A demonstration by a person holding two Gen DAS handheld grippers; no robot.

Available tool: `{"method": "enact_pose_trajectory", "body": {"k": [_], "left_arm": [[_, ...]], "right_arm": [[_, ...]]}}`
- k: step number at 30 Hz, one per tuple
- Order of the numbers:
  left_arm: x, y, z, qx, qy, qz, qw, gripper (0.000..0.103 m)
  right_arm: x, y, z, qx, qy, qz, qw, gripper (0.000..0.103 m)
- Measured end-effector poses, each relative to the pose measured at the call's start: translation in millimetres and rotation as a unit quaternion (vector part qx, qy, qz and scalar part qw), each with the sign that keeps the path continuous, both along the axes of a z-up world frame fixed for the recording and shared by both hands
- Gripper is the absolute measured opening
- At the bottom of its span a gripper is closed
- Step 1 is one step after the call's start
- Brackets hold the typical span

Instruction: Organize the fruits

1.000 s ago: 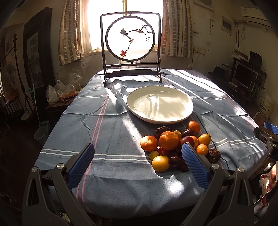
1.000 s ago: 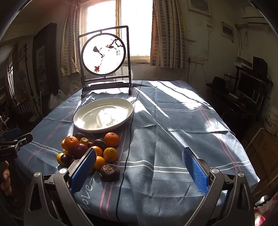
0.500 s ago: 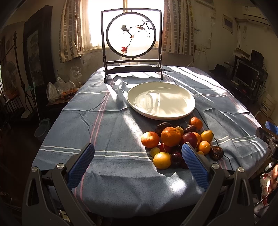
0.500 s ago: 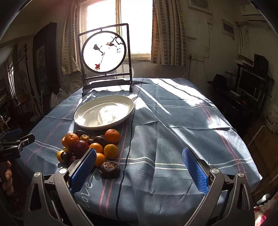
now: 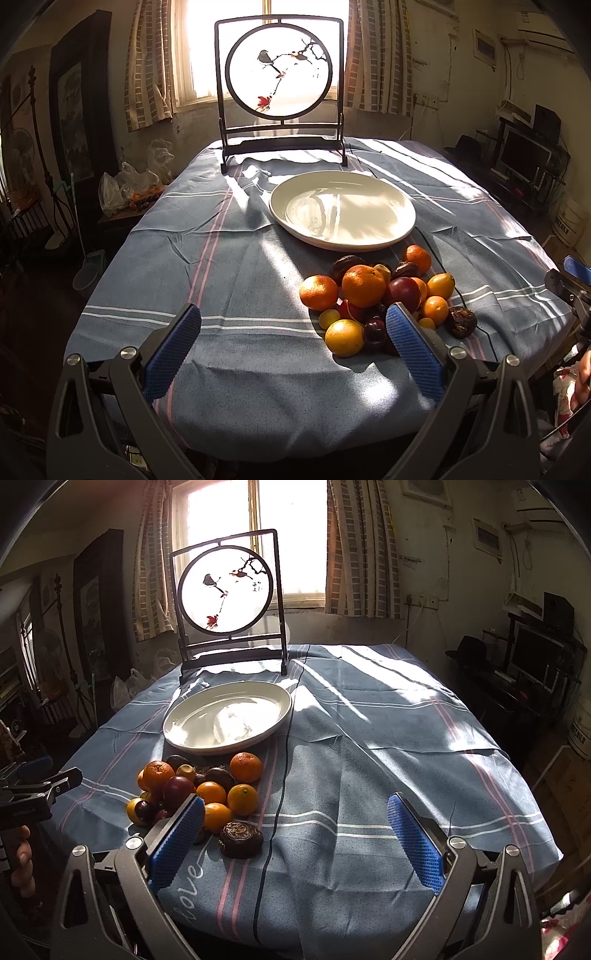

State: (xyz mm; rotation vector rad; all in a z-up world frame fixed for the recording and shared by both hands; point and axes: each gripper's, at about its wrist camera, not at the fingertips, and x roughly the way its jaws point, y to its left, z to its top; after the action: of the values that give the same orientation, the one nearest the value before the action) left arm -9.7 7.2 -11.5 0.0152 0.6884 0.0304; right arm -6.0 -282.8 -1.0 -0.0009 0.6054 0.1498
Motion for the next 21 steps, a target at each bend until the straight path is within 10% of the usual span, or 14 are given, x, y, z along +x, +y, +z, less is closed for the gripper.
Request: {"method": "enact_pose_trajectory", "body": {"k": [21], "left_arm": [[0.2,3.9,-2.5,-0.002,0.003,0.001,1.0,0.098]], "right_arm": [[-1.4,9.9,-4.9,-0.004,0.004,0.014,1.0,0.1]]}}
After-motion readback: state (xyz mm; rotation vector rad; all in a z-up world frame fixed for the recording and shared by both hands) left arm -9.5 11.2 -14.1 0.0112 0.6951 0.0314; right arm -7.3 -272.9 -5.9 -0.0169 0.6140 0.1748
